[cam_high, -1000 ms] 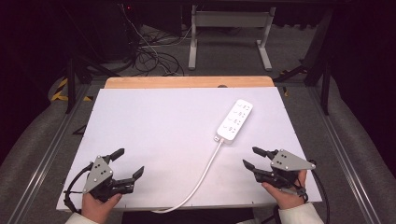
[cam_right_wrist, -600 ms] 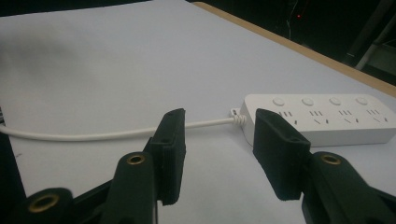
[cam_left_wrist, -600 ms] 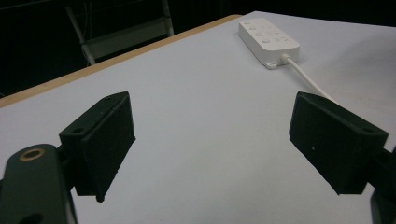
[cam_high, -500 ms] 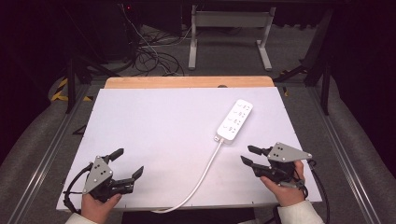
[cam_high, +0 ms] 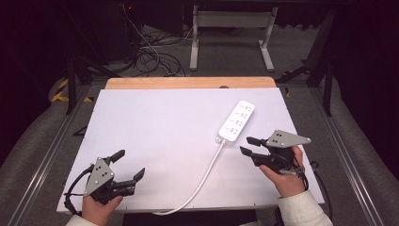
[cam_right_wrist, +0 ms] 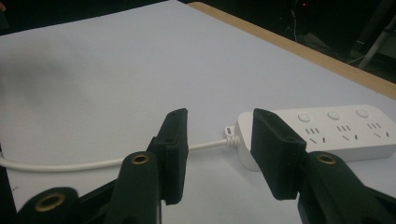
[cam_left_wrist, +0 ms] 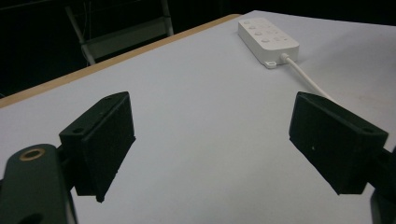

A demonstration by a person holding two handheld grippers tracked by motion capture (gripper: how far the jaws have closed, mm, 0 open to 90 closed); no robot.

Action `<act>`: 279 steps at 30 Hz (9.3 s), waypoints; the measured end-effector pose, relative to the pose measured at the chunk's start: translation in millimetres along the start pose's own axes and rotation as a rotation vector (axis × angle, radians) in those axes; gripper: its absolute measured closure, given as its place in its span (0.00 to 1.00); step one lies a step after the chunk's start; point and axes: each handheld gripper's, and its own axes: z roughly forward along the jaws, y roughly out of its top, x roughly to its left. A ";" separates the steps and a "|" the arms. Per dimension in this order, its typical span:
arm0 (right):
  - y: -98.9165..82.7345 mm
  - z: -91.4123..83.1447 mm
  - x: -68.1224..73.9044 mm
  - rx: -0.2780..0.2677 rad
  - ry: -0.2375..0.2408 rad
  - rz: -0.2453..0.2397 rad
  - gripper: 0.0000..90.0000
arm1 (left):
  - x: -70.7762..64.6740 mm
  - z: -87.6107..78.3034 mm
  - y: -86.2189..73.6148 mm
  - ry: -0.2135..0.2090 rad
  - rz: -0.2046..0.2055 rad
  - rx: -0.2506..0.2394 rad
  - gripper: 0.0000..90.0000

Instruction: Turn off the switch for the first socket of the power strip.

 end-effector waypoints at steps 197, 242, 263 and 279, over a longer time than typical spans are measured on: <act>47.7 129.4 -64.7 0.295 -0.058 0.049 1.00 | 1.5 3.6 -1.7 0.002 0.001 0.030 0.17; 62.5 53.3 -28.1 0.101 -0.018 -0.002 0.60 | 1.8 4.3 -1.0 0.004 -0.008 0.026 0.17; 24.9 16.4 0.7 0.005 0.028 -0.034 0.34 | 2.4 3.6 -1.0 0.007 -0.005 0.025 0.17; -30.7 12.4 1.1 -0.037 0.084 0.045 0.26 | 2.7 2.0 -0.1 -0.011 -0.008 0.005 0.16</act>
